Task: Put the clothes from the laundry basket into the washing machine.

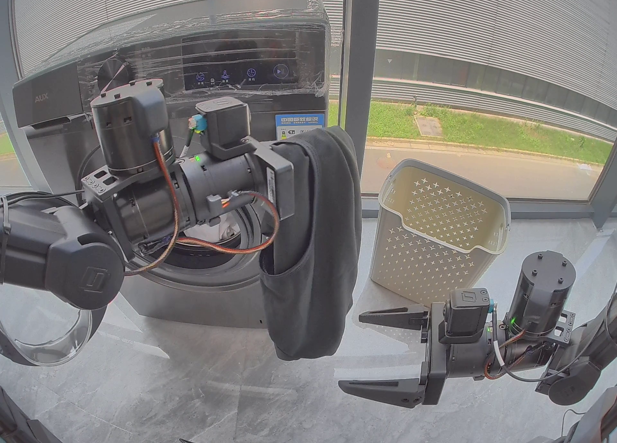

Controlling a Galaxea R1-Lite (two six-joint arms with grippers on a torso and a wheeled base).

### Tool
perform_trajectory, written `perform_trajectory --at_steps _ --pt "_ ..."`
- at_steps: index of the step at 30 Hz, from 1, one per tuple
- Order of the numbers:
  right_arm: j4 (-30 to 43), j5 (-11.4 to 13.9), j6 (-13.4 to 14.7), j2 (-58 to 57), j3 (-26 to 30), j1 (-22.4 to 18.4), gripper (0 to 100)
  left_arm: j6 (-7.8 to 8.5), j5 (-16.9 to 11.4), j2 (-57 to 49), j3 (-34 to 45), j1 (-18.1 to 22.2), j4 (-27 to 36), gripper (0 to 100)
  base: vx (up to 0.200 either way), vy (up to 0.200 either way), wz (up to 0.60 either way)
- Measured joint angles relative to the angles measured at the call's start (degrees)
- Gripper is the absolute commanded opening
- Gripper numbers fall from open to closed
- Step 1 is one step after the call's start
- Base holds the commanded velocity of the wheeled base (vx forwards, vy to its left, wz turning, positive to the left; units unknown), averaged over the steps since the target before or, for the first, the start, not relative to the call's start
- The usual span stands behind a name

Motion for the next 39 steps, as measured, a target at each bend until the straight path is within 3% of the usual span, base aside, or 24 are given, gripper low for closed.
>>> perform_trajectory --at_steps 4,7,13,21,24,31,39 --pt "0.0 -0.7 0.0 0.9 -1.5 0.4 100 -2.41 1.3 1.1 -2.6 -2.1 0.0 0 0.0 0.0 0.0" --pt "0.0 -3.3 0.0 1.6 -2.1 -1.2 100 -3.25 1.5 1.4 -4.2 -3.4 0.0 0 0.0 0.0 0.0" --pt "0.0 -9.0 0.3 2.8 -4.1 -8.5 100 -3.66 1.6 1.0 -6.1 -5.0 0.4 0 0.0 0.0 0.0" --pt "0.0 -11.7 0.3 3.1 -5.7 -15.5 100 -3.6 1.3 -0.4 -6.9 -6.8 0.5 0 0.0 0.0 0.0" --pt "0.0 -9.8 -0.2 3.1 -5.9 -16.3 100 -3.6 1.1 -1.2 -7.1 -7.7 0.6 0 0.0 0.0 0.0" --pt "0.0 0.6 -5.3 3.1 -6.5 -15.7 100 -3.57 1.0 -2.7 -7.3 -9.4 0.7 0 0.0 0.0 0.0" --pt "0.0 2.5 -5.9 3.4 -12.5 -14.6 100 -3.57 0.9 -4.5 -6.7 -12.0 1.9 0 0.0 0.0 0.0"
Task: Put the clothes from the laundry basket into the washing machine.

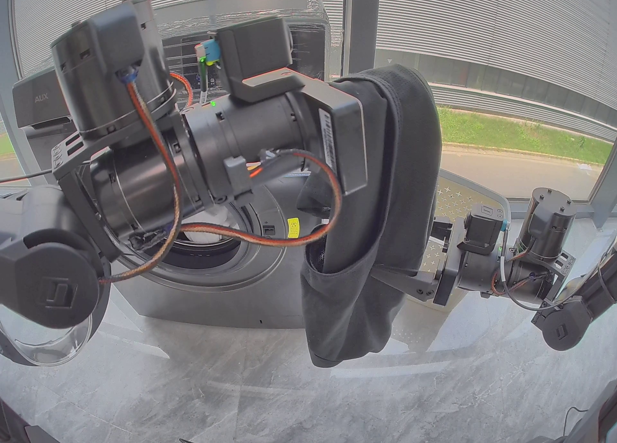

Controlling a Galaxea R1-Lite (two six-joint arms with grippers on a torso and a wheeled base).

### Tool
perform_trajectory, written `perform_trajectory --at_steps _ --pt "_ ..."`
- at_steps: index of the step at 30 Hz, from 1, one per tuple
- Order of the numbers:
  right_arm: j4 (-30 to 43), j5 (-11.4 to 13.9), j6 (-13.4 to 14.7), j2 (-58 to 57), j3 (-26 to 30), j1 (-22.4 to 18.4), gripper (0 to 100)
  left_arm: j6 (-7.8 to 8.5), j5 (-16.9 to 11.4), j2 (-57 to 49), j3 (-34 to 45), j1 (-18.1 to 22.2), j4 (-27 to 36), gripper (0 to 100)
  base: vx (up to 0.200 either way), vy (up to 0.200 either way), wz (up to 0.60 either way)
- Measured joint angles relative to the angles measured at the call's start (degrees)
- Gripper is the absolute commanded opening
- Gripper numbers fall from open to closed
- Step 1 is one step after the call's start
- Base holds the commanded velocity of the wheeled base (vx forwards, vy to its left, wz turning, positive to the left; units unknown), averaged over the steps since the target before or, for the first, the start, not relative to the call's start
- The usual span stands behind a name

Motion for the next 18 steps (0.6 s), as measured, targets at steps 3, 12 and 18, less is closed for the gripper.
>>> perform_trajectory --at_steps 3,12,18 --pt "0.0 0.6 0.0 0.5 -1.2 1.1 100 0.0 0.0 -0.5 0.3 -1.2 0.4 0 0.0 0.0 0.0" --pt "0.0 0.8 0.0 3.5 -4.7 4.4 100 0.02 0.1 -1.4 0.1 -2.9 0.7 0 0.0 0.0 0.0" --pt "-0.2 0.8 1.0 6.1 -6.6 7.8 100 0.02 0.1 -1.8 -0.6 -3.5 0.7 0 0.0 0.0 0.0"
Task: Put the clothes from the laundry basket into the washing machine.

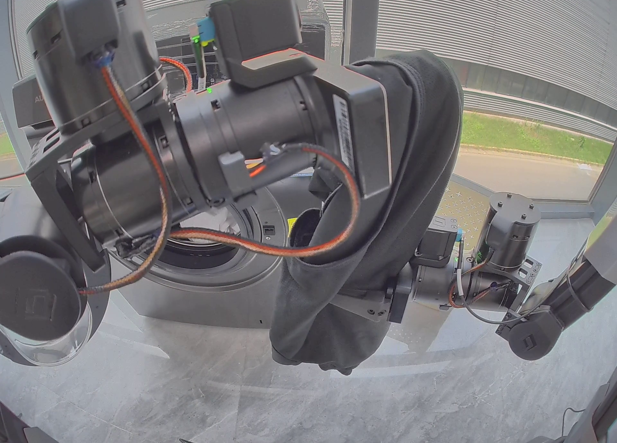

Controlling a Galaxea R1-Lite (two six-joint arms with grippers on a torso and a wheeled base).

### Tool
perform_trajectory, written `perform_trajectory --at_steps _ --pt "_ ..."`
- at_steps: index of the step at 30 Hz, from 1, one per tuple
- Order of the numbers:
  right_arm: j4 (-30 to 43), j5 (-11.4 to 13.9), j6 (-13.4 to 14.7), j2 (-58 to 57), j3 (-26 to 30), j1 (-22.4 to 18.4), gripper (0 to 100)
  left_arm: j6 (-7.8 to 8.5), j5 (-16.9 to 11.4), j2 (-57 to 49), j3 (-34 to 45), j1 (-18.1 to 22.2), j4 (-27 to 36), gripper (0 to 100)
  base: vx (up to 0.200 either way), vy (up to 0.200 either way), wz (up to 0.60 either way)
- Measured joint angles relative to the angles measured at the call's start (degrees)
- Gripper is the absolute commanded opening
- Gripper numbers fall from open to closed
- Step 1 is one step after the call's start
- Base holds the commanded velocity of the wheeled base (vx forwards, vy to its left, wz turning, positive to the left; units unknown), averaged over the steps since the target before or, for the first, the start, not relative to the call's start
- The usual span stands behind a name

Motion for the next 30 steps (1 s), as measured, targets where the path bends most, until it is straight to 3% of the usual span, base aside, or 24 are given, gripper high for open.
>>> perform_trajectory --at_steps 6,7,19,24,30 --pt "-0.7 0.2 0.9 1.5 -0.6 1.1 100 -0.02 0.0 -0.1 -0.3 -0.1 0.0 0 0.0 0.0 0.0" --pt "-1.0 0.4 0.9 1.6 -0.6 1.1 0 -0.02 0.0 -0.1 -0.3 -0.1 0.0 0 0.0 0.0 0.0" --pt "-1.2 1.0 1.0 0.3 2.4 2.2 0 -0.17 0.0 0.0 -0.3 0.3 0.0 0 0.0 0.0 0.0" --pt "-1.2 1.0 1.4 -3.4 9.2 4.2 0 -0.28 -0.1 0.7 -0.4 2.3 -0.1 0 0.0 0.0 0.0" --pt "-1.2 1.1 2.6 -12.2 20.0 8.3 0 -0.28 -0.4 2.6 0.8 7.5 -0.4 0 0.0 0.0 0.0"
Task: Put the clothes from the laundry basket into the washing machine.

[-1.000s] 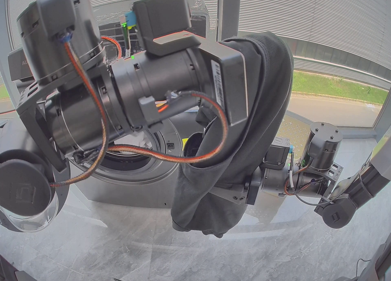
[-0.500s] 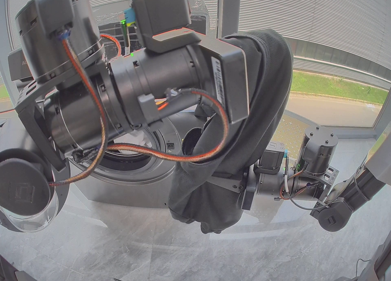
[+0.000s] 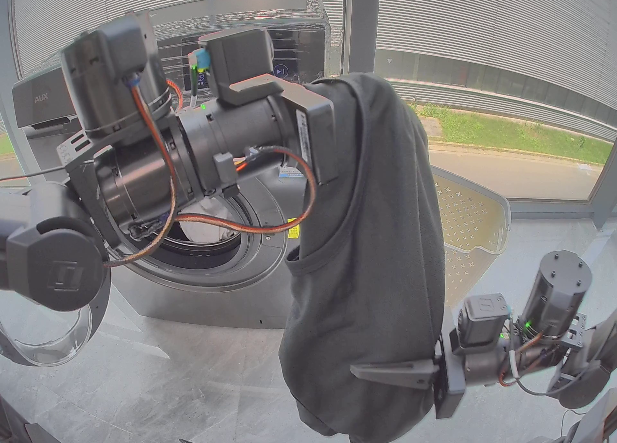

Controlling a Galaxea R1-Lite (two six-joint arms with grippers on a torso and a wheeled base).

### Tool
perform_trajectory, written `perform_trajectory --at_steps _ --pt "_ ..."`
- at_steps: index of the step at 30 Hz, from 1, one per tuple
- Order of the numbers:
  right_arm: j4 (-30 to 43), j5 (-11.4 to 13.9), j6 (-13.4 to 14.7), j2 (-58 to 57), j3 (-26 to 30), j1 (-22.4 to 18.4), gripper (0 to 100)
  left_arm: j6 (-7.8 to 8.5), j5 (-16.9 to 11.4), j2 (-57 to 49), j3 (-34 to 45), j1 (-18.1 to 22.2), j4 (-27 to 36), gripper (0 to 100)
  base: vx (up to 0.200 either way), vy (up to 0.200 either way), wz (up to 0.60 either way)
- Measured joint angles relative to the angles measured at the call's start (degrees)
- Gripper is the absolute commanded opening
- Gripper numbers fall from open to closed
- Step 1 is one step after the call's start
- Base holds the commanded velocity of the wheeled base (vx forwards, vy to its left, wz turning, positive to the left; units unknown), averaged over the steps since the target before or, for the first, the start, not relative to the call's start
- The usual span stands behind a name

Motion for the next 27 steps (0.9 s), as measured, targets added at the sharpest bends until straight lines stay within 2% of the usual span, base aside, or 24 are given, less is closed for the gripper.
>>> perform_trajectory --at_steps 4,5,13,16,19,22,24,27 --pt "0.0 0.4 1.1 -5.2 3.7 3.1 0 0.06 -0.7 2.1 2.9 3.5 -0.1 0 0.0 0.0 0.0" --pt "0.0 0.5 1.3 -6.2 4.1 3.8 0 0.12 -0.8 2.7 3.5 4.1 -0.1 100 0.0 0.0 0.0" --pt "0.0 0.8 1.9 -9.5 4.0 6.0 0 0.63 -1.3 5.1 7.9 6.1 -0.1 100 0.0 0.0 0.0" --pt "0.0 0.7 2.4 -9.9 3.4 6.0 0 1.9 -3.3 5.5 12.5 7.7 -0.8 100 0.0 0.0 0.0" --pt "0.0 0.6 2.7 -10.2 3.0 5.7 0 5.57 -8.3 5.5 18.8 9.8 -3.4 100 0.0 0.0 0.0" --pt "0.0 0.5 2.9 -10.3 2.6 5.0 0 10.83 -15.4 5.3 26.5 12.4 -6.9 100 0.0 0.0 0.0" --pt "0.0 0.5 3.0 -10.4 2.4 4.4 0 14.69 -21.1 4.8 31.5 14.4 -9.1 100 0.0 0.0 0.0" --pt "0.0 0.4 3.4 -10.4 1.7 3.4 0 19.13 -27.3 3.3 36.8 16.5 -11.6 100 0.0 0.0 0.0"
